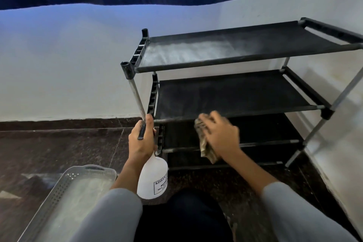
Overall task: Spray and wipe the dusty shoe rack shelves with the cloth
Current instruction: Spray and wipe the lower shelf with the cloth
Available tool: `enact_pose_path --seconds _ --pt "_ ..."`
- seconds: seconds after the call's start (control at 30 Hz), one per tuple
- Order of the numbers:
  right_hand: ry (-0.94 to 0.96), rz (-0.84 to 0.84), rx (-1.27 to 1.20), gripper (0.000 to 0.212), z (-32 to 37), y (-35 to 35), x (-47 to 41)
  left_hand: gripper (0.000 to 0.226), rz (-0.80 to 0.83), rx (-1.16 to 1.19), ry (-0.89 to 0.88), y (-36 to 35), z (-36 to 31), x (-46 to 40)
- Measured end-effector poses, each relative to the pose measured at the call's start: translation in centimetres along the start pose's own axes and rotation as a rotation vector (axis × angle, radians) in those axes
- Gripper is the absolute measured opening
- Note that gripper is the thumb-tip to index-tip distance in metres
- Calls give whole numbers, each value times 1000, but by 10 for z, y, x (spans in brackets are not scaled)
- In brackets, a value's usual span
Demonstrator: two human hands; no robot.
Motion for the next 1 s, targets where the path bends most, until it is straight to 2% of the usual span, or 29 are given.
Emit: enact_pose_path --seconds 0.07,0.17,0.23,0.3,0.4,0.43,0.5,0.53,0.57,0.63,0.77,0.9,1.0 --pt "-165 -38 31 32 -53 15 3 42 27 38 29 -10 1 -1" --pt "-291 13 118 31 -106 36 6 64 82 22 33 -25 4 -1" --pt "-418 68 95 29 -121 40 4 72 129 45 45 -37 5 1" --pt "-513 80 57 22 -106 37 -3 80 145 51 76 -47 5 3" --pt "-385 80 -71 17 -36 19 -16 91 160 9 138 -65 7 10" --pt "-301 108 -142 16 -10 11 -19 85 169 -1 145 -72 11 10" --pt "-163 152 -200 17 30 1 -23 54 162 -30 124 -81 15 12" --pt "-135 153 -180 18 36 3 -26 46 153 -38 106 -85 14 13" --pt "-132 149 -163 18 33 7 -28 50 158 -39 98 -88 17 11" --pt "-169 172 -120 17 4 14 -32 72 157 -36 118 -93 22 8" --pt "-329 155 56 20 -104 35 -28 71 151 -37 80 -94 24 1" --pt "-513 191 154 23 -220 61 -15 90 176 -47 78 -91 29 0" --pt "-643 102 158 26 -272 75 -2 93 191 -79 80 -91 29 0"
Point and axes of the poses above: each hand's wrist, its own x-axis away from the middle knuckle, its own y-axis out of the back of the hand, z = x × y, the point moved 6 cm from there along -x, towards the middle knuckle, and after that the axes turned 5 degrees about x, right-handed, at the moved point
